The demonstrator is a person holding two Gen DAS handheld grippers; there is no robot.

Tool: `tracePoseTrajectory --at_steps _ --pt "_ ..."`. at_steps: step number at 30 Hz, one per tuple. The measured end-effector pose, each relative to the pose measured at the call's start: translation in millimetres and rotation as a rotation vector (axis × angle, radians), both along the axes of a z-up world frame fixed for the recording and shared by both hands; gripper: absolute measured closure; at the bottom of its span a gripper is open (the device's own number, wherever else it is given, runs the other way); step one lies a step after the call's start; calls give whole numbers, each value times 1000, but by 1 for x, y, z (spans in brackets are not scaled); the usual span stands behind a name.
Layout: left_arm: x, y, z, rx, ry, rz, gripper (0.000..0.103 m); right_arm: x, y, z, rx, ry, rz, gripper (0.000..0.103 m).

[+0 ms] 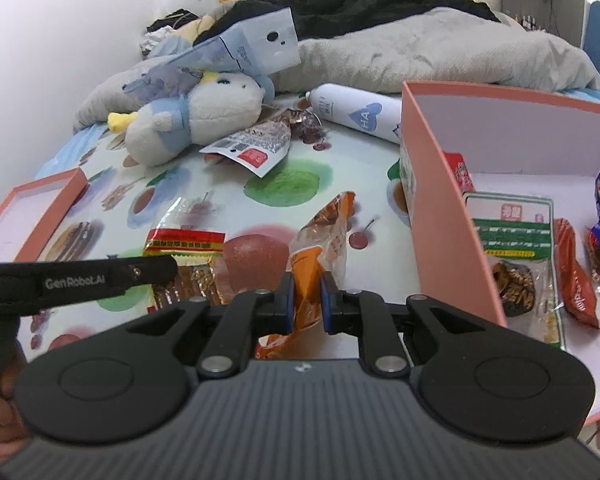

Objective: Organize snacks
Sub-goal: 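Grasp the pretzel-stick pack with the left tool while the right tool grasps the orange bag, then carry both held snacks up and over the pink box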

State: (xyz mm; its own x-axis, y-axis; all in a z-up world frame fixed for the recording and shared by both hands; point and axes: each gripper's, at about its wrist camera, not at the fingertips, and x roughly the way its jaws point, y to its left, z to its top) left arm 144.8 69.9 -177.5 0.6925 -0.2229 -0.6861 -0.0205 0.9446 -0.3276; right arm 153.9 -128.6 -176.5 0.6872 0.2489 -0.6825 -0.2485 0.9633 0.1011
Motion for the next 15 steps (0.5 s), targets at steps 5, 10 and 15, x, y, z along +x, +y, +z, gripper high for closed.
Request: tracePoseTrajectory --at_steps 5,10,15 --pt "-6 -8 15 4 -19 6 95 -4 -4 6 -3 8 18 90" --pt "-5 -13 26 4 -16 4 96 -5 -6 15 -4 5 34 91" --pt "-4 -17 42 27 -42 -4 96 -7 -10 30 5 -14 40 91"
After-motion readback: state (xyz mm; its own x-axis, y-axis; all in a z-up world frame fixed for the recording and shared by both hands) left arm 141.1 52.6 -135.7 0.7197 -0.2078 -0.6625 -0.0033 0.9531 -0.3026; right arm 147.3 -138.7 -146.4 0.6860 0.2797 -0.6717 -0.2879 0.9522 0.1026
